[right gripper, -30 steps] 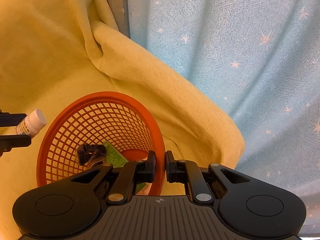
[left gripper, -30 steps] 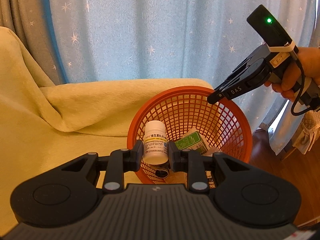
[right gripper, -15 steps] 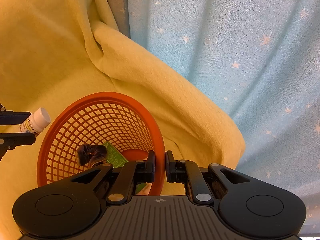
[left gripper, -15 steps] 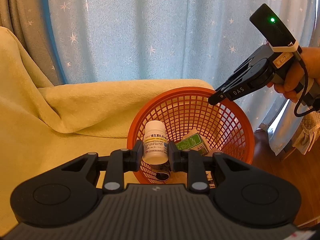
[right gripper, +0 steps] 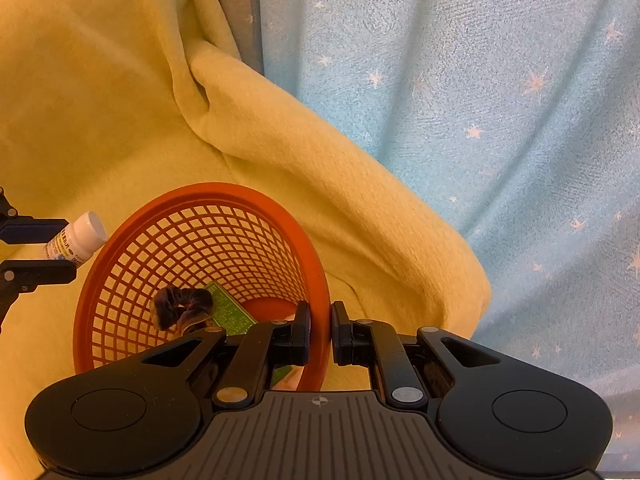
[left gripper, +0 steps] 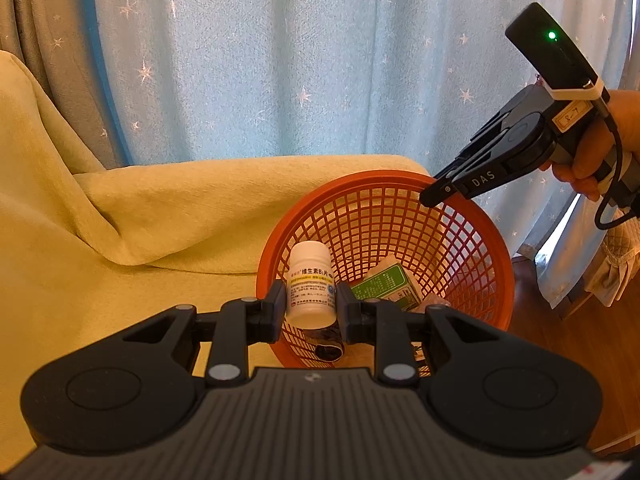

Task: Organize objects
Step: 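Lower the pill bottle into the wastebasket and open the left gripper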

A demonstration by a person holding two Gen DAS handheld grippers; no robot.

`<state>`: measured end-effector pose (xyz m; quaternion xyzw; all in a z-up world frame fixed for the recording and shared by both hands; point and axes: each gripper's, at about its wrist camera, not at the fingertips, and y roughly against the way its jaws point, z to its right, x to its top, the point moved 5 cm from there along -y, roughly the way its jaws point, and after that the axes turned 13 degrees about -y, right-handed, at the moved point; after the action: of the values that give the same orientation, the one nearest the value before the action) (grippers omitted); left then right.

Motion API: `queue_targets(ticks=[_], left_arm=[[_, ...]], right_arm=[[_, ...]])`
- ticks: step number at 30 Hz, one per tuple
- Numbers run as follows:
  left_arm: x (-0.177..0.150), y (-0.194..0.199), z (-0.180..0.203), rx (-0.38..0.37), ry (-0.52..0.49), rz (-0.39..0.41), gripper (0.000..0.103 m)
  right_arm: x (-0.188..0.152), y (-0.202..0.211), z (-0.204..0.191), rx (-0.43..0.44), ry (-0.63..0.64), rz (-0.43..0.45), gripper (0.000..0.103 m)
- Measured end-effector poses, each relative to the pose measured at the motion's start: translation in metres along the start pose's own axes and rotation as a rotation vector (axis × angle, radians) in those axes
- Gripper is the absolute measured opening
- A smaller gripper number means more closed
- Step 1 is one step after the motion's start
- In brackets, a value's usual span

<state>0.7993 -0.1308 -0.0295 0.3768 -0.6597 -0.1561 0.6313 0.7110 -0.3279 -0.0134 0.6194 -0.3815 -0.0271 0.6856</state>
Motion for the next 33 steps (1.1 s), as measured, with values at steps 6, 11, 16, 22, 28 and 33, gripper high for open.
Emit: queue_targets(ticks=[6, 11, 16, 22, 28, 33], left_arm=[[-0.002, -0.002, -0.001, 0.001, 0.001, -0.008, 0.022], [-0.003, -0.003, -0.003, -0.003, -0.001, -0.010, 0.022], [-0.005, -0.006, -0.001, -0.017, -0.008, -0.019, 0.022], [-0.004, -0.007, 0.002, -0.025, -0.020, -0.028, 0.022], [-0.003, -0.011, 0.002, -0.034, -0.023, -0.053, 0.022], [-0.003, -0.015, 0.003, -0.032, -0.013, -0.088, 0.041]], right_arm=[[0.001, -0.002, 0.001, -0.004, 0.025, -0.007, 0.007], [0.001, -0.004, 0.000, -0.006, 0.037, -0.012, 0.007], [0.004, -0.006, -0.001, -0.013, 0.072, -0.025, 0.007], [0.004, -0.006, 0.000, -0.016, 0.066, -0.027, 0.007], [0.004, -0.005, 0.000, -0.015, 0.062, -0.025, 0.007], [0.005, -0.005, 0.001, -0.013, 0.061, -0.024, 0.007]])
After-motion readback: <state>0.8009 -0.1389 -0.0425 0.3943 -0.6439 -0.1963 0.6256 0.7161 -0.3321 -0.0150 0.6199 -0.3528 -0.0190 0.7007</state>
